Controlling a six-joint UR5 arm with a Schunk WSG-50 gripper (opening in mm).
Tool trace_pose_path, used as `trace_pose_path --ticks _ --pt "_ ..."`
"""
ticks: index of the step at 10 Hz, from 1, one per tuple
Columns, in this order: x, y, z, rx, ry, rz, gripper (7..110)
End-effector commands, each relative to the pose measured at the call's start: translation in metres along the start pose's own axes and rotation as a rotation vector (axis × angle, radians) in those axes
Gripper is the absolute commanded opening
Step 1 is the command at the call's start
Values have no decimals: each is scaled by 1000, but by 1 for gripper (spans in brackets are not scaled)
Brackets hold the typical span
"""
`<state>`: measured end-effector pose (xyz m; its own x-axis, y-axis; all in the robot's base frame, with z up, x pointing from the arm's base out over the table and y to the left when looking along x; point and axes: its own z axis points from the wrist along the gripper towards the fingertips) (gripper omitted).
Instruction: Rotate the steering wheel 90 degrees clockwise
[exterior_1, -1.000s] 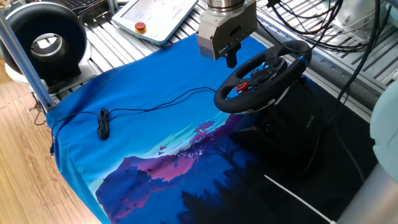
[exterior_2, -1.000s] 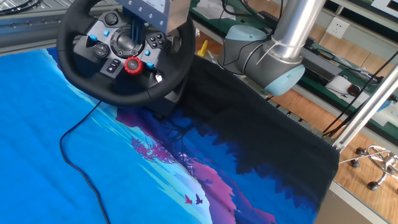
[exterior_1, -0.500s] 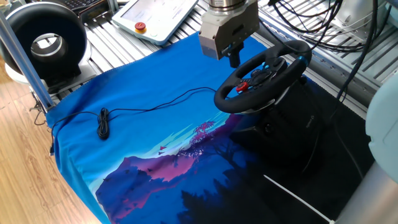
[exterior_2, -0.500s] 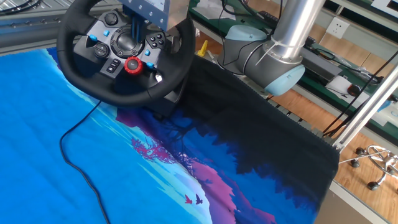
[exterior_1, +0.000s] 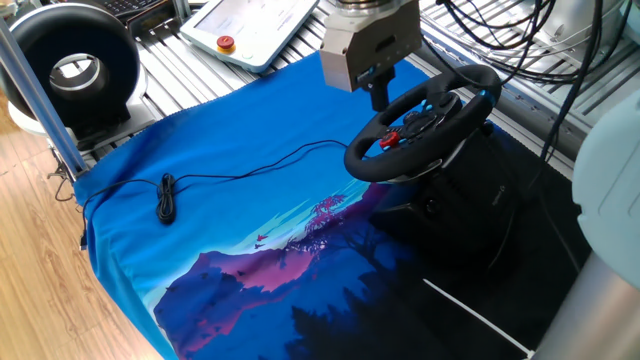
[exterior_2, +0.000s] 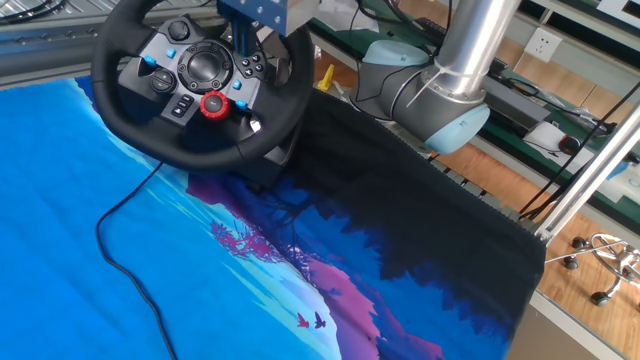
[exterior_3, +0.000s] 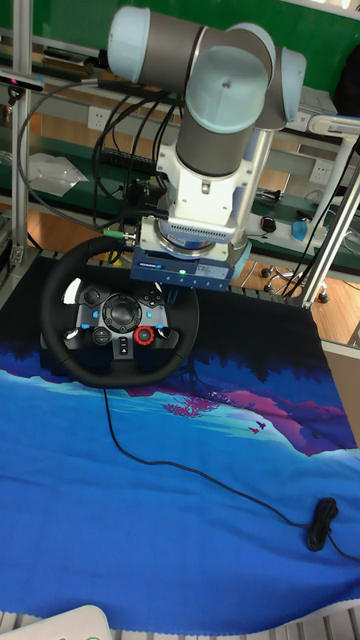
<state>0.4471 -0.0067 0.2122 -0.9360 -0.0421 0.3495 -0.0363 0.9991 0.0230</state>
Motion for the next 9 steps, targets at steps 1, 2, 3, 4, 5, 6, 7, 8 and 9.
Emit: trace_pose_path --ticks 1,2,3,4,5,6,7,8,9 --pt "3 9 -2 -36 7 -6 7" --pt "4 12 -2 -46 12 -14 7" --pt "7 18 -3 -71 24 -23 7" --pt "9 18 -3 -72 28 -29 7" --pt "14 18 -3 -71 48 -49 7" --pt "22 20 -4 -82 81 -60 7" --pt "33 20 -5 -83 127 -54 7" --pt "48 17 -7 -72 186 -39 7" --pt "61 17 -10 -73 240 -55 7"
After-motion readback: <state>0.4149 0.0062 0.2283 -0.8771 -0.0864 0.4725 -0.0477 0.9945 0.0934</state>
